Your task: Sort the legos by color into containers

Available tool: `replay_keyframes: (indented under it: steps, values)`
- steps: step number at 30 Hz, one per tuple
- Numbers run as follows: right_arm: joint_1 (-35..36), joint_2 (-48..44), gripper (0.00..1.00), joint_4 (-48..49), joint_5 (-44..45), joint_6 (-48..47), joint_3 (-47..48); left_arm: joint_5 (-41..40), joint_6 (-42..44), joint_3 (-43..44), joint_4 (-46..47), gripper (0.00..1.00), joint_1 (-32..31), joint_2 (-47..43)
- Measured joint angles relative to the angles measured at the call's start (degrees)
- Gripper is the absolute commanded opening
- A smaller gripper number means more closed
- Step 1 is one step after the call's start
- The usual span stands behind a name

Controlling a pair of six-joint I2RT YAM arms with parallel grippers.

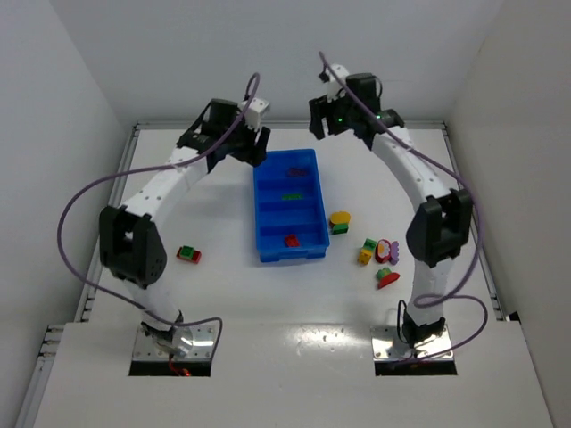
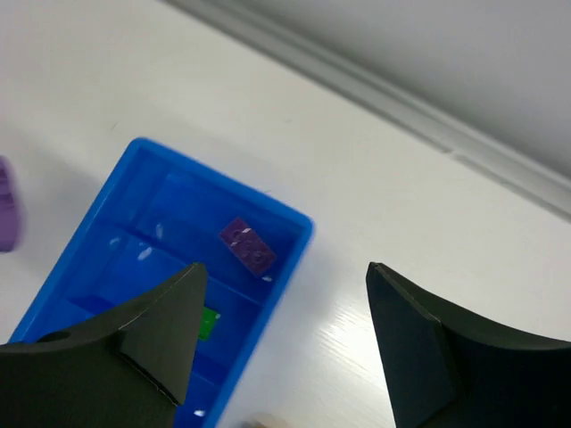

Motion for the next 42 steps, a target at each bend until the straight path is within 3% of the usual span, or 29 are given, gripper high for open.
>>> replay_keyframes:
  steps: [6, 13, 42]
  values:
    - [-5.42, -11.23, 0.77, -0.94, 3.23, 0.68, -2.89, -1.4, -4.9, 16.5, -5.05, 0.22, -3.04, 15.87]
    - [-8.81, -14.95, 0.79, -4.46, 4.72, 0.85, -8.24, -1.38, -8.74, 23.96, -9.35, 0.22, -4.0, 24.87]
    - [-11.3, -14.99, 0.8, -6.49, 2.62, 1.2, -11.26, -1.88, -9.38, 27.39, -10.49, 0.22, -4.02, 29.03]
